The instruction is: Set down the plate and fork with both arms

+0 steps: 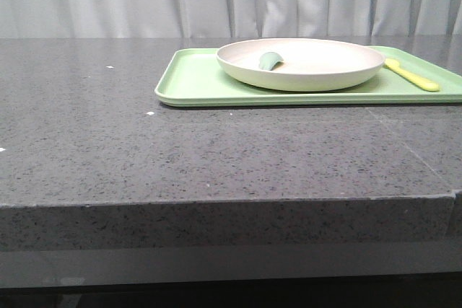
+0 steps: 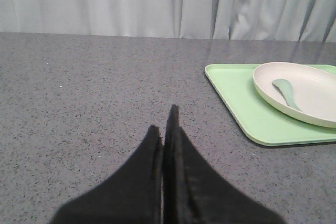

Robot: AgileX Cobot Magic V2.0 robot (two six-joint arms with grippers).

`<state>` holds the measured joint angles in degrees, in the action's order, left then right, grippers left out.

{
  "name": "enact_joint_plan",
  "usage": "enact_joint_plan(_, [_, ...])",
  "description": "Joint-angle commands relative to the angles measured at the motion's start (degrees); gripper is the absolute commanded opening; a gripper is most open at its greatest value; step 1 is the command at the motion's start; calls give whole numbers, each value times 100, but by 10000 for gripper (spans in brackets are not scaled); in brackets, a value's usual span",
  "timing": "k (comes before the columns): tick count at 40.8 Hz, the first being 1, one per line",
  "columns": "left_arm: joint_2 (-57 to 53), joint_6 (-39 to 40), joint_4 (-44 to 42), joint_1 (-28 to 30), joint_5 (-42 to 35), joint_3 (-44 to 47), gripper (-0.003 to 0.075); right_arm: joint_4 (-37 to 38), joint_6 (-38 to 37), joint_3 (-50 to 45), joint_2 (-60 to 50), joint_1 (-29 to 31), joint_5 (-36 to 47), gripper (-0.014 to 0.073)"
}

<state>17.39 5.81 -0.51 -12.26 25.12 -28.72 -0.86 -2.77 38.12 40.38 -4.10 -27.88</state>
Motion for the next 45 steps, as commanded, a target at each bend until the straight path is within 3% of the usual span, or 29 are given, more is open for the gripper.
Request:
enact_joint_plan(1, [53, 18, 0, 14, -480, -157, -18, 49, 76, -440, -700, -11, 859, -65])
enact_joint_plan(9, [53, 18, 0, 14, -480, -157, -18, 49, 76, -1481, -2237, -11, 1263, -65])
enact_joint_plan(16, [53, 18, 0, 14, -480, -157, -18, 49, 76, -1724, -2962, -11, 1265, -65])
enact_joint_plan(45, [53, 18, 0, 14, -480, -157, -18, 49, 76, -1724, -3037, -11, 1258, -65])
